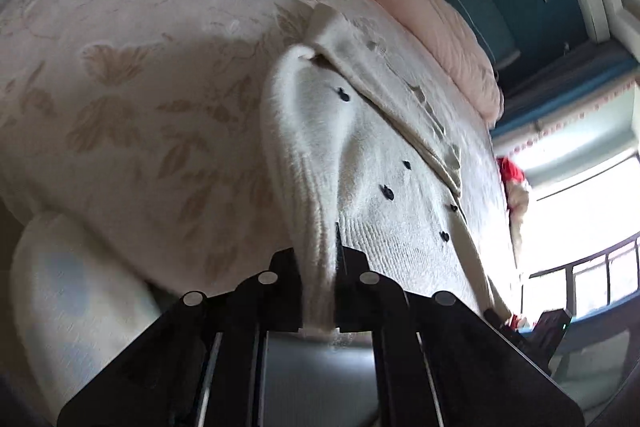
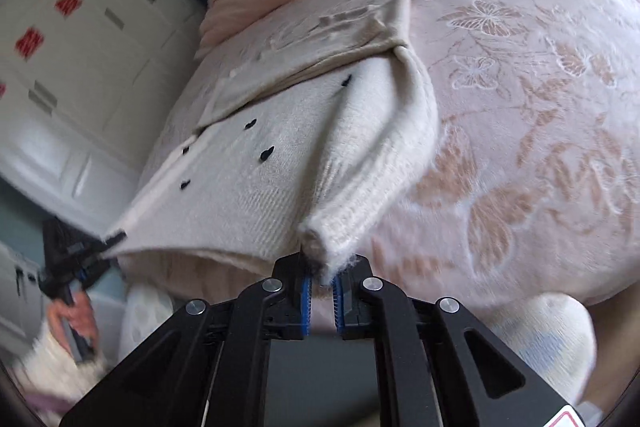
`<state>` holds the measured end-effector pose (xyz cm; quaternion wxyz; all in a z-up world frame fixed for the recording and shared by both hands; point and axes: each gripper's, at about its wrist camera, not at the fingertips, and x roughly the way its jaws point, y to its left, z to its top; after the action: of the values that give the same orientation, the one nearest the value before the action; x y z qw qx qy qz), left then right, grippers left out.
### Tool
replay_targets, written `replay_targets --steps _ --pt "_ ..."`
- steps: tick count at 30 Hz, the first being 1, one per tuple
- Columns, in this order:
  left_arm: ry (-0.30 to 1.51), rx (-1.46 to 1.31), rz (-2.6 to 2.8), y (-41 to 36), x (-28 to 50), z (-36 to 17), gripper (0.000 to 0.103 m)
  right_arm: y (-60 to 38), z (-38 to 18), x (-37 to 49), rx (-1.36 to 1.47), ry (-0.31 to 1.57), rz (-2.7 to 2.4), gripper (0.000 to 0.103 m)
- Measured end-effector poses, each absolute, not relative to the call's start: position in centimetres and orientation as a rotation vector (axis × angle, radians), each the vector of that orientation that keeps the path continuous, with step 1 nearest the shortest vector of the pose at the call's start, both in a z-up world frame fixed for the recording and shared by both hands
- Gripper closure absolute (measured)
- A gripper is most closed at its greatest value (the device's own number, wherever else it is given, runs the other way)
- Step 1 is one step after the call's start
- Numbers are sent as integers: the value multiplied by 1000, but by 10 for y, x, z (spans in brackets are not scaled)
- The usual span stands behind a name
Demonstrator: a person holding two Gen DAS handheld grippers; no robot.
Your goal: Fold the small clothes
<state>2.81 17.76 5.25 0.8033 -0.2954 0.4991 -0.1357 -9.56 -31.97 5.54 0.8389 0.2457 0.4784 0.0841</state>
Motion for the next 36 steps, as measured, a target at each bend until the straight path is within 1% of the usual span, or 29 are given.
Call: replay_targets --steps 5,8,11,14,17,20,21,22,23,24,25,26,28,29,30,31,32,33,34,36 --pt "1206 -542 -325 183 -49 57 96 -300 49 -170 421 1191 273 95" --pt "1258 -511 -347 186 -96 63 96 -287 41 -213 386 1291 337 95" --pt "1283 -520 -346 190 -116 72 96 -285 40 -237 411 1353 358 95" --pt "1203 -524 -358 191 -96 95 96 -299 63 -221 417 1270 342 95" --pt "1054 -515 -394 174 -37 132 95 -333 97 -167 491 1070 294 95" --pt "876 -444 -396 144 37 160 94 -365 112 -93 568 892 260 93" --pt "841 -428 -368 136 51 164 90 -371 110 -70 599 860 241 92" --pt "811 -426 -361 120 78 161 88 -382 101 -39 655 824 215 85" --pt "803 -416 -360 109 101 155 88 -392 88 -10 705 816 188 83" --pt "791 -394 -319 97 129 143 80 -397 75 11 724 817 146 83" --pt "829 -363 -276 86 158 124 75 -400 61 34 737 821 69 79" --pt "855 -355 -229 84 173 110 72 -405 51 46 745 828 25 79" --pt "895 -382 -151 90 190 87 72 -412 43 58 758 817 -51 79" --pt "900 -416 -149 94 193 82 70 -412 44 56 766 795 -41 72" --pt "900 -437 -155 99 192 79 60 -408 46 53 757 780 -34 64" --pt "897 -454 -166 107 188 77 52 -404 48 49 708 777 -41 50" --pt "902 -450 -173 115 187 76 35 -397 49 44 660 780 -40 45" --pt "901 -437 -178 121 188 74 30 -390 48 38 580 797 -32 44" --pt "901 -419 -176 123 185 72 30 -385 45 38 521 821 -32 43" --pt "931 -376 -152 124 190 62 24 -375 31 44 398 885 -43 41"
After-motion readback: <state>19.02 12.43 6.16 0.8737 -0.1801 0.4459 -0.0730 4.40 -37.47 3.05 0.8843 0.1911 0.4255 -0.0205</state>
